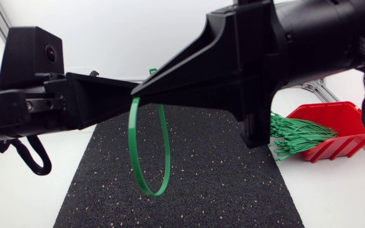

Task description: Take a green cable tie from the red box, thread the tail through the head to close it, then place it in the transparent bin on the left.

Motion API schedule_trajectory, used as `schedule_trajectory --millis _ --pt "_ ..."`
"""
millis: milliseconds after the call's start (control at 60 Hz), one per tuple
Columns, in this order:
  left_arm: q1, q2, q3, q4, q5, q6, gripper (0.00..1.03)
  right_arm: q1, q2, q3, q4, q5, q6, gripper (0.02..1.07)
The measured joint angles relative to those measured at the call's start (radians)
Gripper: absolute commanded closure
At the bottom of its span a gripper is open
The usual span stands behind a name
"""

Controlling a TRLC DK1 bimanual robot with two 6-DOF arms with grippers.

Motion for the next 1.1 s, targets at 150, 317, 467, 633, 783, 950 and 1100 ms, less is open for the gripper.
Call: schedule_trajectory --millis 150,317,467,633,783,950,1100 --pt "0.0 -0.005 0.0 0.0 0.0 0.0 1.0 -0.005 0.006 0.0 0.0 0.0 0.0 1.01" --pt "-0.006 -0.015 0.0 -0.004 -0.001 0.0 1.0 -0.005 0.006 -0.011 0.006 -0.005 0.0 1.01" --pt "-0.008 -0.025 0.0 -0.008 -0.007 0.0 1.0 -0.011 0.006 -0.011 0.008 -0.011 0.0 1.01" --pt "-0.013 -0.031 0.0 -0.011 -0.011 0.003 1.0 -0.026 0.006 -0.011 0.016 -0.023 0.0 1.01" --pt "-0.03 -0.042 0.0 -0.023 -0.011 0.016 1.0 -0.037 0.006 -0.01 0.022 -0.023 0.0 1.01" --pt "-0.033 -0.049 0.0 -0.038 -0.012 0.033 1.0 -0.037 0.006 -0.009 0.022 -0.023 0.0 1.01" --pt "-0.039 -0.066 0.0 -0.054 -0.019 0.041 1.0 -0.048 0.008 -0.006 0.026 -0.026 0.0 1.01"
